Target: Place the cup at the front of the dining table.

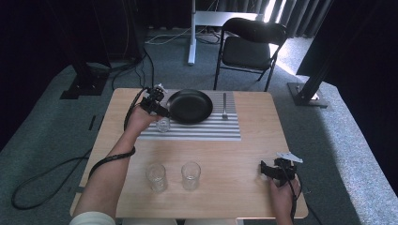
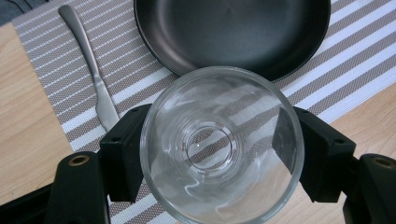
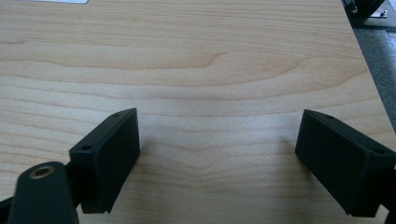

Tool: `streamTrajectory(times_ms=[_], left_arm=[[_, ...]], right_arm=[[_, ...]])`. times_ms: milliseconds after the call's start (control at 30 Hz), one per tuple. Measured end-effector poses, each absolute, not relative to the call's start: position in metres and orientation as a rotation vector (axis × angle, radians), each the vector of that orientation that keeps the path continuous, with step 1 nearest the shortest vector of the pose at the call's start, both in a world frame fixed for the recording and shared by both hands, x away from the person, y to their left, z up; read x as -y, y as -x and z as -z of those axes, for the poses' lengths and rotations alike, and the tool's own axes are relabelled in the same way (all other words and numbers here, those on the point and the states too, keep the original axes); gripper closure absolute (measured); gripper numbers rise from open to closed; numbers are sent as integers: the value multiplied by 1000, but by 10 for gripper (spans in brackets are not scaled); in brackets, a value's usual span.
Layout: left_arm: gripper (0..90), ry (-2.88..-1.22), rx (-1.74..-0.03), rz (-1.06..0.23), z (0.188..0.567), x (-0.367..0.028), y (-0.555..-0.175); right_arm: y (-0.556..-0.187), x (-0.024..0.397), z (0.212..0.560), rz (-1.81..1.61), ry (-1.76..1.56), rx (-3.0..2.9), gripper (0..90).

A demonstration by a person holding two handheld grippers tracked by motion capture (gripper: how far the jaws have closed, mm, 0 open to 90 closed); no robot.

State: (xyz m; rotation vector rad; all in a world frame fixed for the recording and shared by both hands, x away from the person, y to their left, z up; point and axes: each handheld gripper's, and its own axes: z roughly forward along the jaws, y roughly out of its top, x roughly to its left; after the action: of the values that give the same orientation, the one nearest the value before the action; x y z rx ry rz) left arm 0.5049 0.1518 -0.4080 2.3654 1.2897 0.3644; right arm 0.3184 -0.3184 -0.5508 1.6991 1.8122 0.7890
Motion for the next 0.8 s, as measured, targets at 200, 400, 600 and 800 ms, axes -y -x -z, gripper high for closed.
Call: streamTrajectory(times_ms=[200,400,600,800], left_arm=[[294,-2345,-1329,-372,412,-158,-515],[294,-2330,-1331,-347,415,-160,-523],[294,-2346,-1327,-352,422,-161,-527],[293,-2333,-1329,-330,433,-165,-527]], right_arm=[[-318,318,551,-789,-1700,-1813,133],[-318,318,551,-789,-1699,-1812,133],[-318,318,551,-788,-1699,-1813,132],[-318,319,551,-788,-1698,-1813,132]])
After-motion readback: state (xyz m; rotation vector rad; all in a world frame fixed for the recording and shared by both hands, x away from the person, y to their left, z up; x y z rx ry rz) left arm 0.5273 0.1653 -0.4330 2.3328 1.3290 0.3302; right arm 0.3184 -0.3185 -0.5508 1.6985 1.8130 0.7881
